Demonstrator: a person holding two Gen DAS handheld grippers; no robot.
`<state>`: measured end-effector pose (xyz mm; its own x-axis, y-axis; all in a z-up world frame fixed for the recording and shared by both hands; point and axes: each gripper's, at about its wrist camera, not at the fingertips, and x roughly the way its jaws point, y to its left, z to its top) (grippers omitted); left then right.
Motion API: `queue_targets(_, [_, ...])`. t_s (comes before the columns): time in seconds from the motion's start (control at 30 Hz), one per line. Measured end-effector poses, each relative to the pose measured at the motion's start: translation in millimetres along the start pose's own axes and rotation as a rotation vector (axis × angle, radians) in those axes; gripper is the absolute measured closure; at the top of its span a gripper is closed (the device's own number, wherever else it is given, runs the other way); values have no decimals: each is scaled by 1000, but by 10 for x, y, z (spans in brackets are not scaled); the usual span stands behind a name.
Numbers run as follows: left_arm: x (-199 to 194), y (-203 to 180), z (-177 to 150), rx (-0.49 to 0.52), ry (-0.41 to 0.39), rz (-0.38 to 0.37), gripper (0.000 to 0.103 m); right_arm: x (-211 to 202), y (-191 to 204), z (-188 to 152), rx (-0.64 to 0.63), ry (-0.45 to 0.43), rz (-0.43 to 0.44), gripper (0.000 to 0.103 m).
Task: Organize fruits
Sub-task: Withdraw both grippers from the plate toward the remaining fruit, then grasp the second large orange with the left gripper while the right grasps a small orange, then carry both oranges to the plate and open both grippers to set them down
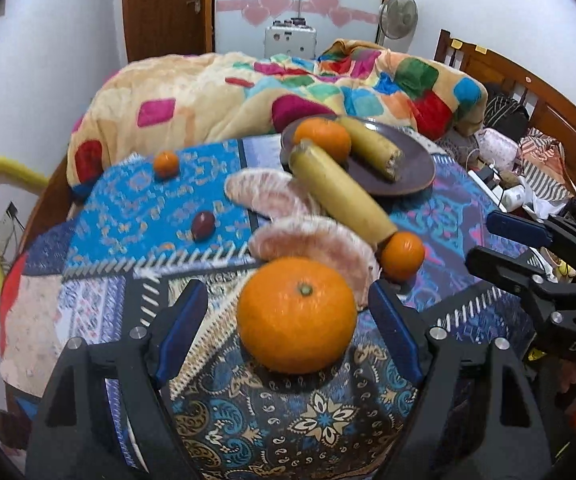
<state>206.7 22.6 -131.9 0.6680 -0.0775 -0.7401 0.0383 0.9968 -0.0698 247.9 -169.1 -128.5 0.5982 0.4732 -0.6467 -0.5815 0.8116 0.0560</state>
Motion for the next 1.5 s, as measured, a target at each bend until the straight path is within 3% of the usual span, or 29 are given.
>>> queue_targets(0.27, [90,-13,-111,33,-10,0,21,285,96,-18,-13,36,37,52])
queue_targets(0.37, [96,-19,-120,34,-10,-22,31,407,116,-21,-12,55,56,52])
queue_targets(0.63, [91,32,-131,23,-21,-56,35,557,119,-45,1,76,87,61])
queue_targets(0.73, [80,36,-133,18,-24,-57,35,546,118,-54,-2,69,82,68])
queue_targets(1.1, [21,77,-113,-22,-19,-71,36,420,54,-77,10,53,97,69])
queue_targets(1.5, [-243,-111,126,0,-97,-75,36,11,-253,-3,43,-22,27,69])
